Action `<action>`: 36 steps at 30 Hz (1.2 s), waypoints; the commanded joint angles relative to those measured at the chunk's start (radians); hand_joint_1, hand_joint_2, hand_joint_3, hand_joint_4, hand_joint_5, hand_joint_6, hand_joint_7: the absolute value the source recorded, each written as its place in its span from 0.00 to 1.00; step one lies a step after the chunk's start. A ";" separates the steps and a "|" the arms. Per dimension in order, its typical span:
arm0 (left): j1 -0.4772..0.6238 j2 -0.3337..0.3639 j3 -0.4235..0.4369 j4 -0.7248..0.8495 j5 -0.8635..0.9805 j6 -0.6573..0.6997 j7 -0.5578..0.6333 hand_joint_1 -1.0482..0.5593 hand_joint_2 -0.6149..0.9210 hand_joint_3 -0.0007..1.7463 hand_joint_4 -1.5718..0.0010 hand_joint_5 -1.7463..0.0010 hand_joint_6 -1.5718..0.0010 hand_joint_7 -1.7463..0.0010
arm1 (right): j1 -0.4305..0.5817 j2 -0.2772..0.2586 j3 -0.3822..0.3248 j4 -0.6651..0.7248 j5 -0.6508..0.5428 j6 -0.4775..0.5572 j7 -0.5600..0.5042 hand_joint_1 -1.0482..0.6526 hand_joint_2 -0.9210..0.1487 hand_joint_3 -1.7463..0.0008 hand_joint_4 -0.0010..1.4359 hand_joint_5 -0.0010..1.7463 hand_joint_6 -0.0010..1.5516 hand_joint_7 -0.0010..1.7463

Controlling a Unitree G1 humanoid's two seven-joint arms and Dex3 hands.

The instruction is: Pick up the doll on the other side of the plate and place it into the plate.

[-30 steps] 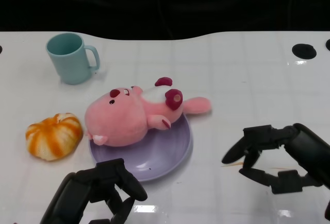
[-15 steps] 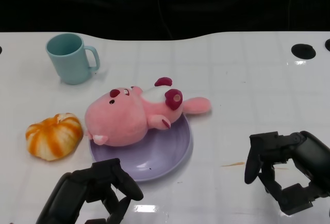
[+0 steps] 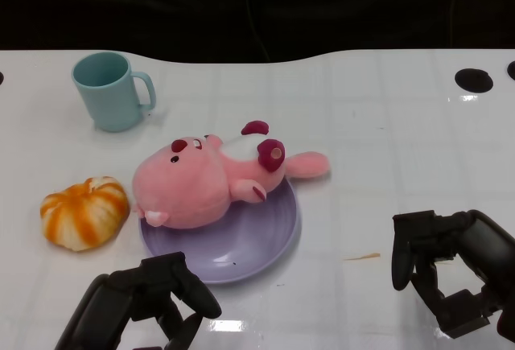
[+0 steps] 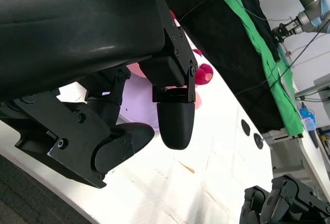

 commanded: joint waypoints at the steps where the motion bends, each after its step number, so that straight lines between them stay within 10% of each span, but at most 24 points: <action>1: 0.007 0.012 0.005 -0.009 -0.001 -0.008 -0.006 0.60 0.77 0.58 0.49 0.15 0.47 0.35 | -0.012 -0.001 -0.003 0.007 0.004 0.012 0.001 0.69 0.59 0.13 0.62 1.00 0.50 0.90; 36: -0.014 0.016 0.024 0.008 -0.009 -0.009 -0.010 0.60 0.76 0.60 0.51 0.13 0.47 0.35 | -0.036 -0.017 0.016 -0.011 -0.007 0.074 0.048 0.67 0.56 0.17 0.59 1.00 0.52 0.86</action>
